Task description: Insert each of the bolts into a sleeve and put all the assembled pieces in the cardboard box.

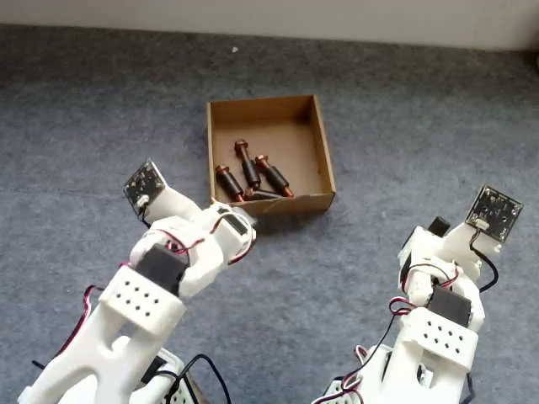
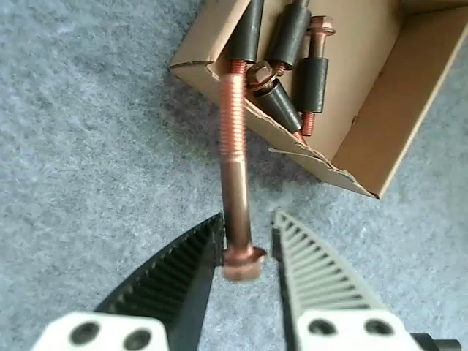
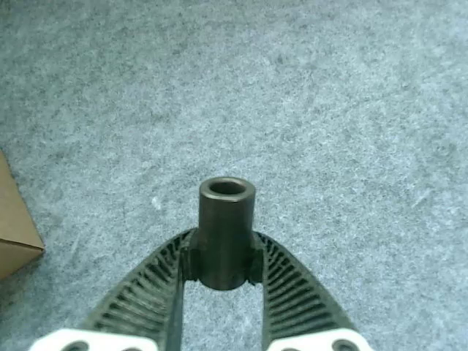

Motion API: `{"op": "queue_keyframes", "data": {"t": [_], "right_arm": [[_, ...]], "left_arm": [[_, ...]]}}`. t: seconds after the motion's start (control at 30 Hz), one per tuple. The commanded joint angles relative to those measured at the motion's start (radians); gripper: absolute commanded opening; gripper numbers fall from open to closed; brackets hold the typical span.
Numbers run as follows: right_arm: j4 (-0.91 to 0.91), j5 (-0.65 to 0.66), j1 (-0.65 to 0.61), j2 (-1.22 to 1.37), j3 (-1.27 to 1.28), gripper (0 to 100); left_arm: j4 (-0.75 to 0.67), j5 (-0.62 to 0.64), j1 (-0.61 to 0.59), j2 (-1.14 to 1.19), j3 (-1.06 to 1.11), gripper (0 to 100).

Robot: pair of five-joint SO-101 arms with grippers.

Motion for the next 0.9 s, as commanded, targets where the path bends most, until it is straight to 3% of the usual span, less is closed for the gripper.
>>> {"op": "queue_keyframes", "data": {"t": [0.0,0.2,0.37,0.73,0.87], "right_arm": [[-0.024,-0.003,0.001,-0.024,-0.012,0.6],[-0.024,-0.003,0.001,-0.024,-0.012,0.6],[-0.024,-0.003,0.001,-0.024,-0.012,0.6],[-0.024,-0.003,0.001,-0.024,-0.01,0.6],[-0.024,-0.003,0.001,-0.024,-0.01,0.6]], "left_arm": [[-0.023,0.009,-0.002,-0.137,0.054,30],[-0.025,0.002,-0.002,-0.236,0.113,34],[-0.025,-0.147,-0.008,-0.242,0.114,34],[-0.017,-0.723,-0.01,-0.242,0.116,34],[0.025,-0.875,-0.01,-0.242,0.113,34]]}}
